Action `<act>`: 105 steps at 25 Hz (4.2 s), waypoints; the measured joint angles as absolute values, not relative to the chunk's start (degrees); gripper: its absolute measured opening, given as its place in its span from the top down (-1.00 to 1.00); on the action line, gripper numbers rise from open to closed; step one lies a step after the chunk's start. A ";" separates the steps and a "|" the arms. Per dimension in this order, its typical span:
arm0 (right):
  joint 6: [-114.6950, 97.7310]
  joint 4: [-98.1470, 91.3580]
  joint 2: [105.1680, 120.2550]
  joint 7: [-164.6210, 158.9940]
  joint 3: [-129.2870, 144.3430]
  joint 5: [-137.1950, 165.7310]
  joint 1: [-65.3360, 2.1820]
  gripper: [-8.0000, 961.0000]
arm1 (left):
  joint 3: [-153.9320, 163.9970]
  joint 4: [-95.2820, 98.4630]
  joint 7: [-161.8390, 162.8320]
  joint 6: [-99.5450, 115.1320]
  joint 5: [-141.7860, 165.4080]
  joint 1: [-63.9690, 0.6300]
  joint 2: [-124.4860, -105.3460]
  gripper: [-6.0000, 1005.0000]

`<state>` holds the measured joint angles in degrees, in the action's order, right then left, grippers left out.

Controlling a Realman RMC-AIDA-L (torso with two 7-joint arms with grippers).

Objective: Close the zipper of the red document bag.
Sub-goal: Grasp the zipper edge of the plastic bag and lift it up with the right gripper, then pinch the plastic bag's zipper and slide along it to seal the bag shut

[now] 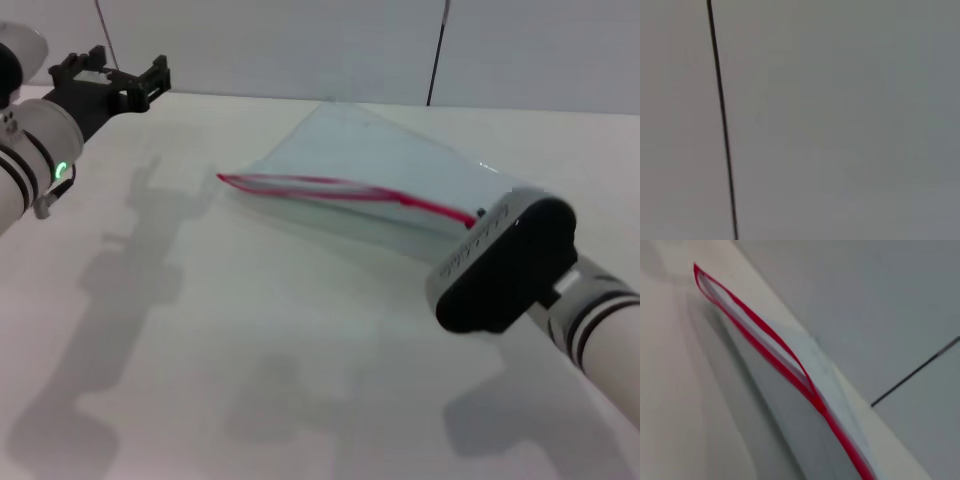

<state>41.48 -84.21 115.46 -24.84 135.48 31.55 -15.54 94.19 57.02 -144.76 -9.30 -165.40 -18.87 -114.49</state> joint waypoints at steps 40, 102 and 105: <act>32.74 -88.15 115.56 -7.26 124.30 9.76 -17.02 0.88 | 122.25 67.30 -134.65 -12.89 -137.62 -23.89 -104.46 -0.59; 33.11 -88.07 115.58 -7.20 124.27 9.58 -17.05 0.88 | 124.27 67.63 -135.89 -6.05 -125.39 -26.26 -108.08 -0.13; 33.10 -88.07 115.58 -7.20 124.27 9.58 -17.05 0.88 | 124.28 67.55 -135.89 -6.05 -125.07 -26.58 -108.17 -0.11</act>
